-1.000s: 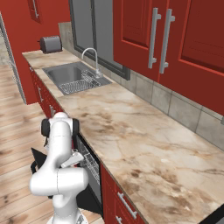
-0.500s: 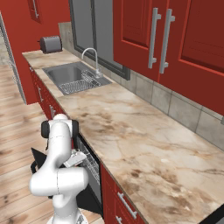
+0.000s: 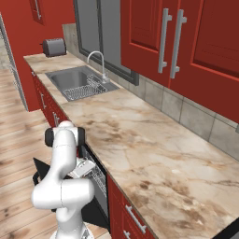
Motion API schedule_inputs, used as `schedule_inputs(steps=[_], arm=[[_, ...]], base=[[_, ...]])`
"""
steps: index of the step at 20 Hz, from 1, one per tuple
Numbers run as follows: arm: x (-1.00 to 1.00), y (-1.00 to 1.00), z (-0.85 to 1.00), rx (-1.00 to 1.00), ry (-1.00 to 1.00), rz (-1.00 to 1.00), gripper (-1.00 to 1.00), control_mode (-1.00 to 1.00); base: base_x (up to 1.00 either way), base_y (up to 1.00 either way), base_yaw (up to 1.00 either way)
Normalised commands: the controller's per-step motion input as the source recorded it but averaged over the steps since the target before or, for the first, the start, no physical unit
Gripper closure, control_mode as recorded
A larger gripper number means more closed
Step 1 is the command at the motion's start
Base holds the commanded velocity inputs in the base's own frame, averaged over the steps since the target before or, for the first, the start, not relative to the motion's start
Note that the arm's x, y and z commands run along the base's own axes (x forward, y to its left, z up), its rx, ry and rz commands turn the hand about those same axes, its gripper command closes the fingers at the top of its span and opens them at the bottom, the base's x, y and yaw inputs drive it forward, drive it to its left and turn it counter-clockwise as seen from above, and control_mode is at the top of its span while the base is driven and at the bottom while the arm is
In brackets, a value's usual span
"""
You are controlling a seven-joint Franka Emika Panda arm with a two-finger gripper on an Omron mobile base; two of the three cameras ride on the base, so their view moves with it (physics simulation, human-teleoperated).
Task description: Open the dishwasher door and pull out the top rack.
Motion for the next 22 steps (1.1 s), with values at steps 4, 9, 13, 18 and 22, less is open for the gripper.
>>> schedule_inputs(steps=[4, 9, 13, 18, 22], arm=[[0.23, -0.02, 0.00, -0.06, -0.26, 0.07, -1.00, -1.00], [0.19, -0.11, 0.01, -0.01, -0.17, 0.06, -1.00, -1.00], [0.63, -0.35, -0.01, 0.01, -0.01, 0.04, -1.00, -1.00], [0.64, -0.47, -0.01, 0.06, 0.00, 0.05, -1.00, -1.00], [0.18, -0.34, 0.26, 0.04, -0.07, 0.06, -1.00, -1.00]], base=[[0.00, 0.00, 0.00], [0.00, 0.00, 0.00], [0.00, 0.00, 0.00], [0.00, 0.00, 0.00], [0.00, 0.00, 0.00]])
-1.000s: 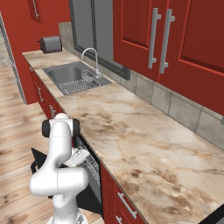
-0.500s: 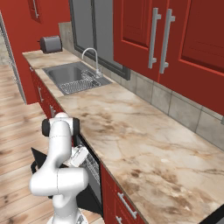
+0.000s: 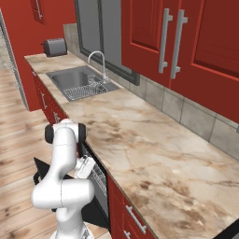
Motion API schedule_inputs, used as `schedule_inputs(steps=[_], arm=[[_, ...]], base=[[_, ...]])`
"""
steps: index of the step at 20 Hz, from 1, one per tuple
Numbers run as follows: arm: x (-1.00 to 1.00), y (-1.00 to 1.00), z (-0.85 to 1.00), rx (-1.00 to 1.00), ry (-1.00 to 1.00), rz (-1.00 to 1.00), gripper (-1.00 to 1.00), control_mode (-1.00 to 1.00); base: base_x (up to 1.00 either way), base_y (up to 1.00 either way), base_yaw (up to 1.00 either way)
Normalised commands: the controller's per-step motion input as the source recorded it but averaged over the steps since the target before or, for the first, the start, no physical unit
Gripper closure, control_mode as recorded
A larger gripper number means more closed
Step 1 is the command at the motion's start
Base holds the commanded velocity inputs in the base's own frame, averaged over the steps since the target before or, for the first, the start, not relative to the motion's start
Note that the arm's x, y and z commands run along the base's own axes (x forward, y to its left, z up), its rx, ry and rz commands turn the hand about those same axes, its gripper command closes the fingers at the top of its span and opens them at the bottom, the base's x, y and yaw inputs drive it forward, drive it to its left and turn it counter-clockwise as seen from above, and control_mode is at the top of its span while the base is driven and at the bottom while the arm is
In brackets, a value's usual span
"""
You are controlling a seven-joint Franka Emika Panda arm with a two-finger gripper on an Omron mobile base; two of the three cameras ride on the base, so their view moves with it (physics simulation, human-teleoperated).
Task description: Open the dishwasher door and pull out the top rack.
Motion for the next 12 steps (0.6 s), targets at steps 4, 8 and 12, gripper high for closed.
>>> schedule_inputs(steps=[4, 8, 12], arm=[[-0.18, -0.08, 0.62, 0.00, -0.21, 0.08, -1.00, -1.00], [-0.16, -0.09, 0.49, 0.00, -0.17, 0.06, -1.00, -1.00], [0.48, 0.00, -0.27, 0.00, 0.04, 0.06, -1.00, -1.00]], base=[[0.00, 0.00, 0.00], [0.00, 0.00, 0.00], [0.00, 0.00, 0.00]])
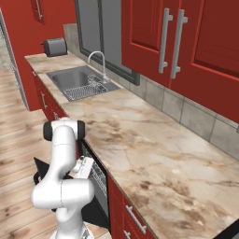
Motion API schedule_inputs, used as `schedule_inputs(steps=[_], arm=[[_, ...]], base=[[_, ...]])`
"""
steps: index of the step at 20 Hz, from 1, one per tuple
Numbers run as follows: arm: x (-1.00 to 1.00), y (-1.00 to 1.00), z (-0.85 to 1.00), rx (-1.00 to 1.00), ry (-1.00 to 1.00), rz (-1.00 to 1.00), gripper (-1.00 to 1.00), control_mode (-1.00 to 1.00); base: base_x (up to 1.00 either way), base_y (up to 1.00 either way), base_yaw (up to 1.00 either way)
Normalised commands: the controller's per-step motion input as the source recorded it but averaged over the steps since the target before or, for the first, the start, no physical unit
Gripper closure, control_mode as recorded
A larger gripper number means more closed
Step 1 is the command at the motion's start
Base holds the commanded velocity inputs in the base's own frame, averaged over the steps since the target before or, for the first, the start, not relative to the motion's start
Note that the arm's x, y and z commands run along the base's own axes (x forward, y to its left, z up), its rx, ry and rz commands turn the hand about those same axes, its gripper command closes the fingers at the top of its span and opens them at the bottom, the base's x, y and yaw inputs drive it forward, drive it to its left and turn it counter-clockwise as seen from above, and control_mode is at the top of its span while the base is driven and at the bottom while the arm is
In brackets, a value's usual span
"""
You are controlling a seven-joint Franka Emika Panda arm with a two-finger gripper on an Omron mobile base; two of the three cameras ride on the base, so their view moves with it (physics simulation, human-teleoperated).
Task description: Open the dishwasher door and pull out the top rack.
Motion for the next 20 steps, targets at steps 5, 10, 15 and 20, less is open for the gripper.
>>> schedule_inputs(steps=[5, 10, 15, 20], arm=[[0.77, -0.06, -0.33, 0.01, 0.12, 0.03, -1.00, -1.00], [0.92, 0.00, -0.76, 0.00, 0.23, 0.03, -1.00, -1.00], [0.99, 0.01, -0.72, -0.03, 0.15, 0.00, -1.00, -1.00], [0.82, 0.00, -0.06, -0.05, 0.00, 0.00, -1.00, -1.00]], base=[[0.00, 0.00, 0.00], [0.00, 0.00, 0.00], [0.00, 0.00, 0.00], [0.00, 0.00, 0.00]])
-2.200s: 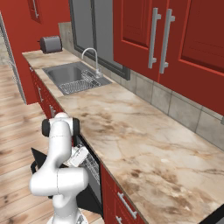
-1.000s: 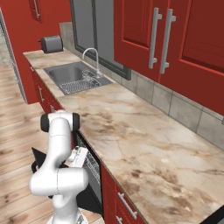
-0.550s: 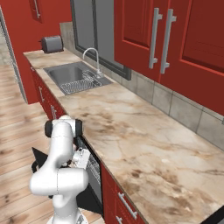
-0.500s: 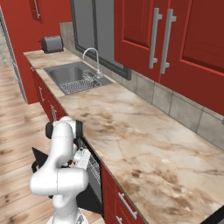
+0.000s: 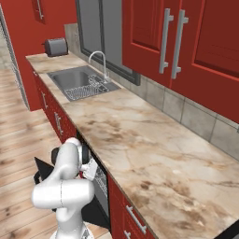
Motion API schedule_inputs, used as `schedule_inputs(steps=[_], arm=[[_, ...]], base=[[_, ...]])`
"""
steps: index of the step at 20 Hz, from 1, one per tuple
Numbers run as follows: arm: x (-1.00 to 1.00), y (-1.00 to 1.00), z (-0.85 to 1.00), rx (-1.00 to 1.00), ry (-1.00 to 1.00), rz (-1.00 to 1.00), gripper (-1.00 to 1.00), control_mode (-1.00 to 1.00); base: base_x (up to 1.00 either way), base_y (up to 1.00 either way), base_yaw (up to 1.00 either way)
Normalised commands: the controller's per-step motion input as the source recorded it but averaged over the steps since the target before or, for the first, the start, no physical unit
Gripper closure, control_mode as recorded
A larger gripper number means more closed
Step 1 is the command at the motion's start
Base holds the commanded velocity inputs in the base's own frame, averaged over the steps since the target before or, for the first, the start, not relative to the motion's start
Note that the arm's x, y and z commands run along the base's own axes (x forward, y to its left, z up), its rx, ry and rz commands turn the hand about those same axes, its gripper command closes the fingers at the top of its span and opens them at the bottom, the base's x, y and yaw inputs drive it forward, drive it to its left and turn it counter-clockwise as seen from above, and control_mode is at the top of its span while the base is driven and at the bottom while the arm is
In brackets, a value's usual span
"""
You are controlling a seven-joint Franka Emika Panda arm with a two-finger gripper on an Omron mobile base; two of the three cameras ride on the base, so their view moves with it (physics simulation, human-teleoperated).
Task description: Open the dishwasher door and pull out the top rack.
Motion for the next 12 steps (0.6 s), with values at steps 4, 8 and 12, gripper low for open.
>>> schedule_inputs(steps=[4, 8, 12], arm=[[0.66, 0.00, 0.00, -0.10, -0.09, -0.01, -1.00, -1.00], [0.34, -0.06, 0.00, -0.14, -0.18, -0.06, -1.00, -1.00], [0.50, -0.05, -0.14, -0.17, -0.14, -0.09, -1.00, -1.00]], base=[[0.00, 0.00, 0.00], [0.00, 0.00, 0.00], [0.00, 0.00, 0.00]])
